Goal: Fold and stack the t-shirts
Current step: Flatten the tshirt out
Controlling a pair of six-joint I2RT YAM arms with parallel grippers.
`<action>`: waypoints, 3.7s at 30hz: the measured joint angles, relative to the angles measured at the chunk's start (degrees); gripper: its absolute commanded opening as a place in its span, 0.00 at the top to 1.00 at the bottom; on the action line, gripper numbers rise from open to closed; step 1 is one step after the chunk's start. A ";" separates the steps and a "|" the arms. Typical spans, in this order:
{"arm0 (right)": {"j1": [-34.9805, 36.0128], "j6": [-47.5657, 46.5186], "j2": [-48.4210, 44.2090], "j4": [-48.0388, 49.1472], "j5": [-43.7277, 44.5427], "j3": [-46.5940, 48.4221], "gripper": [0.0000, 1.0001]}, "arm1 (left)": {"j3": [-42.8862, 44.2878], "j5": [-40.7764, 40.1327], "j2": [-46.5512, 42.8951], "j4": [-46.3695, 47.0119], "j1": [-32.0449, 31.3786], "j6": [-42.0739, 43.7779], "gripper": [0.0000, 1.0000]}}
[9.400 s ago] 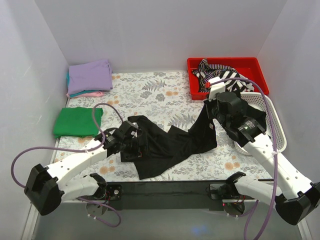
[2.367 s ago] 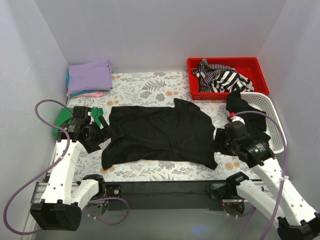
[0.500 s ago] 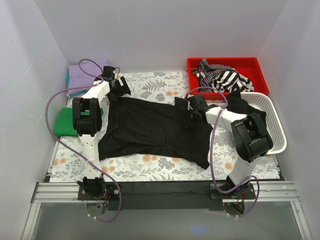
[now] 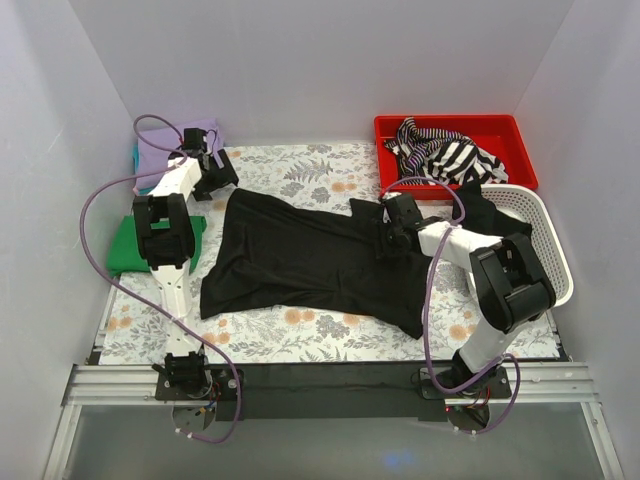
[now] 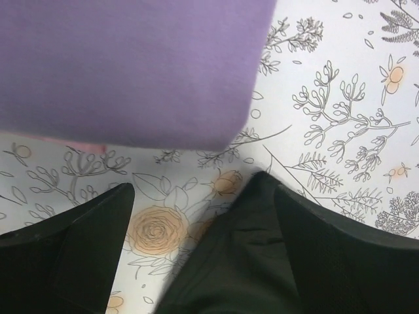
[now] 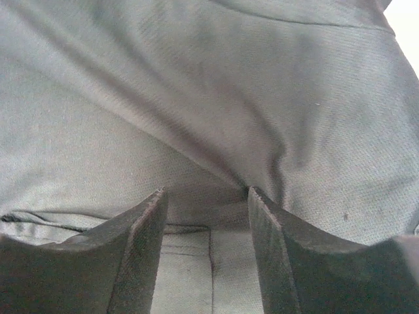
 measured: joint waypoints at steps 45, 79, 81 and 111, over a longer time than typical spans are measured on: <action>13.33 -8.28 -5.64 -15.69 -16.92 7.96 0.48 | -40.50 24.90 -38.86 3.76 -10.34 -0.55 0.19; 30.88 -6.27 8.92 -3.65 -17.70 11.45 0.48 | -40.65 30.27 -25.14 11.56 -12.57 -3.08 0.24; 30.84 -5.57 7.85 -2.25 -18.36 9.60 0.48 | -39.41 30.21 -24.30 10.69 -12.57 -2.99 0.25; 42.49 -2.95 -12.72 -16.83 -17.53 0.59 0.41 | -28.70 26.01 -17.40 3.19 -12.68 1.46 0.25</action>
